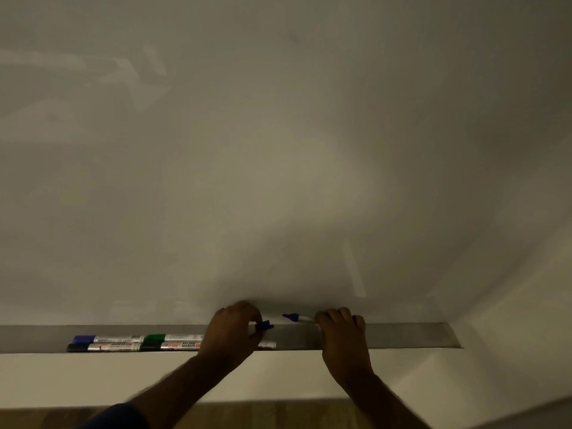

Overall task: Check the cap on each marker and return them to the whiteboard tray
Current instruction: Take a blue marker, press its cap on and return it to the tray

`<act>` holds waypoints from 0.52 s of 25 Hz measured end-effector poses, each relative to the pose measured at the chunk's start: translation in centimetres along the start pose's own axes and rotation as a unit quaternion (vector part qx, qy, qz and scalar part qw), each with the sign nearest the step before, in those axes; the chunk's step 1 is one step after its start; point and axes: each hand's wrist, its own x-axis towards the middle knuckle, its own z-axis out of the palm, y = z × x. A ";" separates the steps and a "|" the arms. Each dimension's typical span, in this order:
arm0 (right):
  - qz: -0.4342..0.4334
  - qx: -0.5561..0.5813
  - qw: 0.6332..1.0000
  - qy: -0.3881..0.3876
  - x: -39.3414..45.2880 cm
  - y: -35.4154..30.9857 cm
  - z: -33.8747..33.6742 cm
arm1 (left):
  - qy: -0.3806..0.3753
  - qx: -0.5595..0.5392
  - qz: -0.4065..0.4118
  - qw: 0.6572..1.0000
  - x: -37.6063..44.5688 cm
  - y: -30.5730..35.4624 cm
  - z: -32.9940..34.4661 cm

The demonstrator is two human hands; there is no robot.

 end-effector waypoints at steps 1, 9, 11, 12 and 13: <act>-0.012 0.012 1.000 0.015 0.2 -0.4 -0.7 | 0.011 -0.018 -0.008 1.000 -0.3 0.0 -1.2; -0.112 0.107 0.967 0.204 2.4 -3.7 -9.4 | 0.126 -0.141 0.039 0.981 -1.5 2.1 -12.5; -0.132 0.128 0.955 0.232 3.0 -4.4 -12.2 | 0.157 -0.202 0.021 0.967 -1.6 2.8 -14.7; -0.143 0.133 0.950 0.242 3.1 -4.7 -13.3 | 0.165 -0.241 0.011 0.956 -1.6 3.1 -15.5; -0.154 0.137 0.946 0.251 3.2 -5.0 -14.4 | 0.171 -0.280 0.004 0.945 -1.6 3.4 -16.3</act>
